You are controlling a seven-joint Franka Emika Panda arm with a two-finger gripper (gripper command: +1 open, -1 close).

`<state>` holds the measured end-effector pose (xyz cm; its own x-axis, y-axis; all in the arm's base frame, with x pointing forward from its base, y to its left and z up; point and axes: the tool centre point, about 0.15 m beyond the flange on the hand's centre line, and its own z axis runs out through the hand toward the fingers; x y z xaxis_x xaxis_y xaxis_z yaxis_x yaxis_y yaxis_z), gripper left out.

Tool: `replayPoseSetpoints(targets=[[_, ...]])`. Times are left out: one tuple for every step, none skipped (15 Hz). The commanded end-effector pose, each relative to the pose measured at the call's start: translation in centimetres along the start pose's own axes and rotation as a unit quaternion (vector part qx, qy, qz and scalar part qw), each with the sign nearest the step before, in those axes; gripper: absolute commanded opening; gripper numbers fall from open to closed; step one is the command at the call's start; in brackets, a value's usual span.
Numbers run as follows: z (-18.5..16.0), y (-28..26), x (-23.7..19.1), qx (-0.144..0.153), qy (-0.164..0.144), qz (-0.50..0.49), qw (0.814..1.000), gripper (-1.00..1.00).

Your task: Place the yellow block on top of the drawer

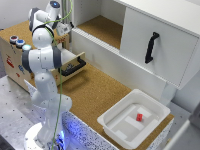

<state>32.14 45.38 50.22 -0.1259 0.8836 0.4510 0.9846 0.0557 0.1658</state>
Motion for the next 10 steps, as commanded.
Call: replayPoseSetpoints(targets=[[-4.5,-4.8,2.3,-0.051,-0.089,-0.024,0.994,1.0],[-4.8,-5.1,2.6,-0.058,-0.104,-0.026,0.993,1.0],[-4.9,-5.4,2.8,-0.056,-0.118,-0.027,0.991,1.0],[-4.7,-5.7,3.0,-0.064,-0.137,-0.024,0.988,1.0],[-4.6,-5.9,3.2,-0.059,-0.146,-0.018,0.987,1.0],[-4.6,-6.0,3.4,-0.054,-0.15,-0.008,0.987,1.0],[-4.7,-5.9,3.5,-0.048,-0.15,0.001,0.988,1.0],[-4.7,-5.9,3.5,-0.048,-0.15,0.001,0.988,1.0],[-4.7,-5.9,3.5,-0.048,-0.15,0.001,0.988,1.0],[-4.7,-5.9,3.5,-0.048,-0.15,0.001,0.988,1.0]])
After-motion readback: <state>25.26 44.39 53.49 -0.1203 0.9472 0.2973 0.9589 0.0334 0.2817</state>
